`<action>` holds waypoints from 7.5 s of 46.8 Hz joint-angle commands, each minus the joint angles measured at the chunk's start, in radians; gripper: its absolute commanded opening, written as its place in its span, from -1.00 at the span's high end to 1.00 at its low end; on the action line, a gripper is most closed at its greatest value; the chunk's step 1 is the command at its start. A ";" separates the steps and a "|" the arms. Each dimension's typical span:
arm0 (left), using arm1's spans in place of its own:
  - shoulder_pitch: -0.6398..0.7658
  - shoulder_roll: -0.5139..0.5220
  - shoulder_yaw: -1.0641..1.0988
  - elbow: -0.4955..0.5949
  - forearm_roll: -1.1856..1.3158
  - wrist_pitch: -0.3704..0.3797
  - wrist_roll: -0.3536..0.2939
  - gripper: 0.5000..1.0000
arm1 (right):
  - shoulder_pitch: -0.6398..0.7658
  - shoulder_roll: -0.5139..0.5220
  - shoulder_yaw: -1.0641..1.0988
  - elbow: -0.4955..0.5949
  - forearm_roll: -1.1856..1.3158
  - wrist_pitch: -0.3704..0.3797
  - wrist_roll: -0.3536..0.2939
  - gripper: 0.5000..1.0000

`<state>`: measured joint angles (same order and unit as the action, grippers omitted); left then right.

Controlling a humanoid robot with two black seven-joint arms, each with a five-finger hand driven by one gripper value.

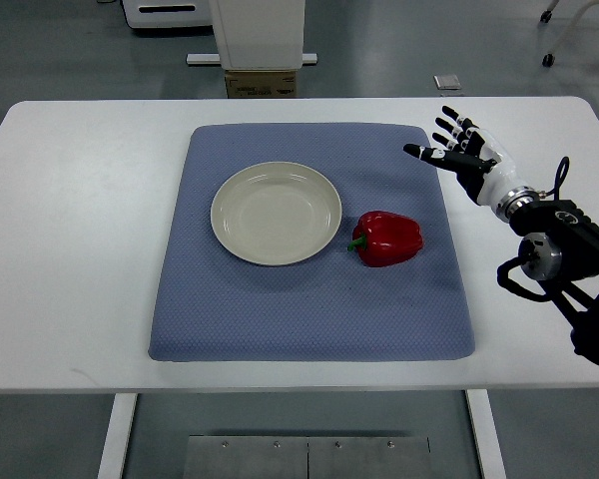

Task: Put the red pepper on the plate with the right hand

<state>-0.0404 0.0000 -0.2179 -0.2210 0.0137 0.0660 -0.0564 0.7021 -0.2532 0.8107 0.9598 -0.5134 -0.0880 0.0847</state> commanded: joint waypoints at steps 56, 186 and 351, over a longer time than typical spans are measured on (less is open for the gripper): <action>-0.001 0.000 0.000 0.000 0.000 0.000 0.000 -1.00 | 0.281 -0.437 -0.554 0.373 -0.301 0.195 0.000 -0.96; 0.000 0.000 0.000 0.000 0.000 0.000 0.000 -1.00 | 0.464 -0.219 -0.699 0.195 -0.327 0.145 -0.092 1.00; 0.000 0.000 0.000 0.000 0.000 0.000 0.000 -1.00 | 0.220 0.055 -0.202 -0.148 -0.100 0.039 -0.146 -0.98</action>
<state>-0.0398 0.0000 -0.2178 -0.2209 0.0138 0.0660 -0.0567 0.9414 -0.1974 0.5891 0.8113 -0.6134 -0.0483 -0.0718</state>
